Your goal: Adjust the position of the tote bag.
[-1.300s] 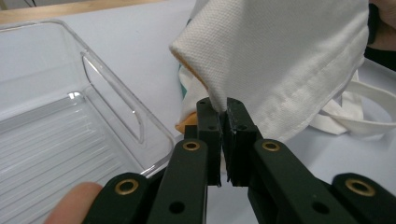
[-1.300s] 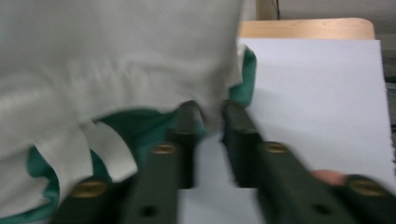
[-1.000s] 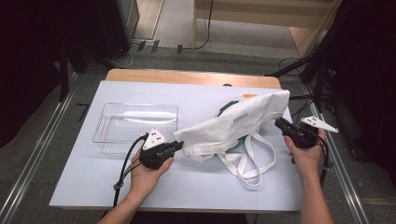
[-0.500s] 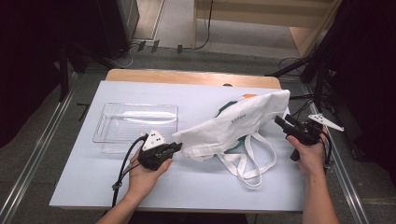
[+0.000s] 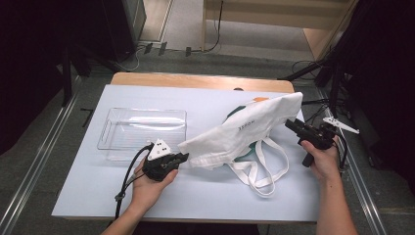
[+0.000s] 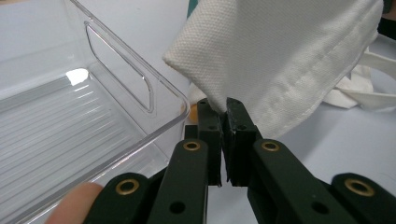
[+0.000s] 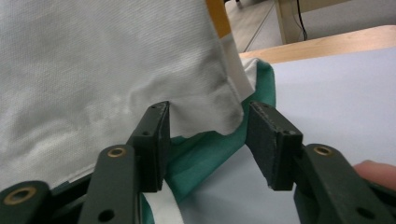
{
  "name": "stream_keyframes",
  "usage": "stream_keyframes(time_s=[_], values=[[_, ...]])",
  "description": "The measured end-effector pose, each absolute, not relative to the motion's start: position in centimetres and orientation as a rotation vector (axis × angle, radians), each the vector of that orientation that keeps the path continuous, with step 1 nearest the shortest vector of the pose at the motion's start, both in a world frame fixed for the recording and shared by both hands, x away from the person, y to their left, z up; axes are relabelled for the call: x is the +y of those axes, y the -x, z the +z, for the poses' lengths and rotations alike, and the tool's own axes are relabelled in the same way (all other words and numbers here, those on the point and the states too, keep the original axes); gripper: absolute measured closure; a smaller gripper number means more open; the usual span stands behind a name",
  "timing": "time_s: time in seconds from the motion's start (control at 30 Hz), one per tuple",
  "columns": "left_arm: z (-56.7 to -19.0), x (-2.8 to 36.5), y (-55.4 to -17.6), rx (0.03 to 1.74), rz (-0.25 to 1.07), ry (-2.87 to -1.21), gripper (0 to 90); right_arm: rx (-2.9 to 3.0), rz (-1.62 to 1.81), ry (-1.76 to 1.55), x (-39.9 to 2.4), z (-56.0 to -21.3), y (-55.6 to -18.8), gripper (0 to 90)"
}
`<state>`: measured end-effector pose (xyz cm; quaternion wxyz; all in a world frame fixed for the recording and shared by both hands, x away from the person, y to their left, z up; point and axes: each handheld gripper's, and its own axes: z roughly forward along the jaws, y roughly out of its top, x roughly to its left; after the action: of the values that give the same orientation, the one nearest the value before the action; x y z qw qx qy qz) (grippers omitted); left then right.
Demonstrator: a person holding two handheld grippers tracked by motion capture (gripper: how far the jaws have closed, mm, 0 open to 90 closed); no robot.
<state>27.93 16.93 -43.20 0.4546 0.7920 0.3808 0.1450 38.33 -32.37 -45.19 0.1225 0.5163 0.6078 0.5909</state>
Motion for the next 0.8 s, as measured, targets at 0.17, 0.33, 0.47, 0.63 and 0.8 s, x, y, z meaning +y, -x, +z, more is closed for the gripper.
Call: stream_keyframes(time_s=[0.17,0.33,0.47,0.63,0.8], values=[[-43.3,17.0,-27.9,0.943,0.356,-1.954,88.9,1.739,1.723,-1.494,-32.3,-44.8,-38.1,61.9],[-43.3,16.9,-27.8,0.938,0.354,-1.957,88.9,1.713,1.750,-1.510,-32.6,-44.5,-38.0,90.0],[-43.3,16.9,-27.8,0.940,0.353,-1.955,88.9,1.738,1.695,-1.485,-32.4,-44.4,-37.7,90.0],[-43.3,17.0,-27.8,0.947,0.361,-1.952,88.9,1.743,1.638,-1.411,-32.3,-44.4,-37.5,90.0],[-43.3,17.0,-27.8,0.949,0.366,-1.953,88.8,1.704,1.460,-1.343,-32.4,-43.8,-36.8,90.0]])
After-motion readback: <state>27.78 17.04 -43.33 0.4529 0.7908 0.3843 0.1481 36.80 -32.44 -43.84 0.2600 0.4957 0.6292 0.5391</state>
